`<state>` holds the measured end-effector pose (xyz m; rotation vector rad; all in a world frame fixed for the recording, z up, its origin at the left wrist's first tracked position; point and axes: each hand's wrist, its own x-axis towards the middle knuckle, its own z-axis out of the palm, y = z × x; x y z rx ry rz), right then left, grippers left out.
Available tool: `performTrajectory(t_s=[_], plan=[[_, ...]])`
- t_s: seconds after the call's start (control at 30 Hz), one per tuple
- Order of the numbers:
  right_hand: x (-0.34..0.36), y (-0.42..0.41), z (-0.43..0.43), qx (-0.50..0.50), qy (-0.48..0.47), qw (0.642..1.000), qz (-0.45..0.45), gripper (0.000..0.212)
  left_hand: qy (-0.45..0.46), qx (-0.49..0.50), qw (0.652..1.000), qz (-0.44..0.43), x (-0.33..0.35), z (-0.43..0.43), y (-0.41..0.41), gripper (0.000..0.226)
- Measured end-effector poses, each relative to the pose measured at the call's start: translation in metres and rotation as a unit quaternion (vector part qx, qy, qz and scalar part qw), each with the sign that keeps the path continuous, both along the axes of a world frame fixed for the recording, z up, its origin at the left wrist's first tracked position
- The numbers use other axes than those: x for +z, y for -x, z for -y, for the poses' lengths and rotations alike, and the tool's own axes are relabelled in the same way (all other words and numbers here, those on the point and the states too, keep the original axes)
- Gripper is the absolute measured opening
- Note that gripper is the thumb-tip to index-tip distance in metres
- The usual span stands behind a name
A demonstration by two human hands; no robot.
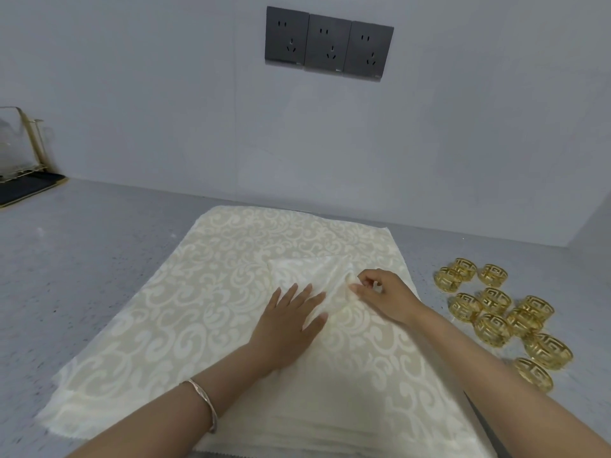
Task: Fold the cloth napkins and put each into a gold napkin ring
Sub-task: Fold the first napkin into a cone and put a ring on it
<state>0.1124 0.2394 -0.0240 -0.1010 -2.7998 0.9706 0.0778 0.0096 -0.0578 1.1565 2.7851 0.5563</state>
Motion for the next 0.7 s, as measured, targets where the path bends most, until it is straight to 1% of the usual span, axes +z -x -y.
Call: performTrajectory(t_s=[0.1,0.2,0.3,0.4,0.43,0.5,0.57,0.6,0.7], plan=[[-0.002,0.006,0.002,-0.009,0.03,0.999,0.005,0.037,-0.006,-0.001,1.0,0.001,0.0,0.0,0.001,0.048],[-0.004,0.01,0.003,-0.021,0.03,0.999,0.003,0.038,-0.033,0.003,0.999,0.02,0.002,0.0,0.002,0.048],[-0.003,0.013,0.003,-0.028,0.019,0.999,0.012,0.038,-0.065,-0.002,0.996,0.063,0.012,0.001,0.004,0.056],[-0.001,0.017,0.002,-0.028,0.02,0.999,0.028,0.04,-0.073,0.024,0.995,0.056,0.022,-0.004,0.029,0.067],[-0.001,0.018,0.002,-0.031,0.019,0.999,0.032,0.04,-0.066,0.042,0.996,0.036,0.023,-0.006,0.041,0.066],[0.001,0.019,0.002,-0.037,0.011,0.998,0.042,0.04,-0.022,0.076,0.997,0.01,0.024,-0.009,0.062,0.059],[0.002,0.02,0.003,-0.05,0.0,0.997,0.053,0.037,0.009,0.099,0.995,0.026,0.028,-0.01,0.074,0.052],[0.002,0.019,0.004,-0.058,-0.004,0.997,0.057,0.035,0.013,0.108,0.994,0.025,0.031,-0.009,0.077,0.048],[0.004,0.017,0.009,-0.095,-0.045,0.994,0.043,0.024,0.022,0.141,0.989,-0.021,0.042,-0.008,0.081,0.038]])
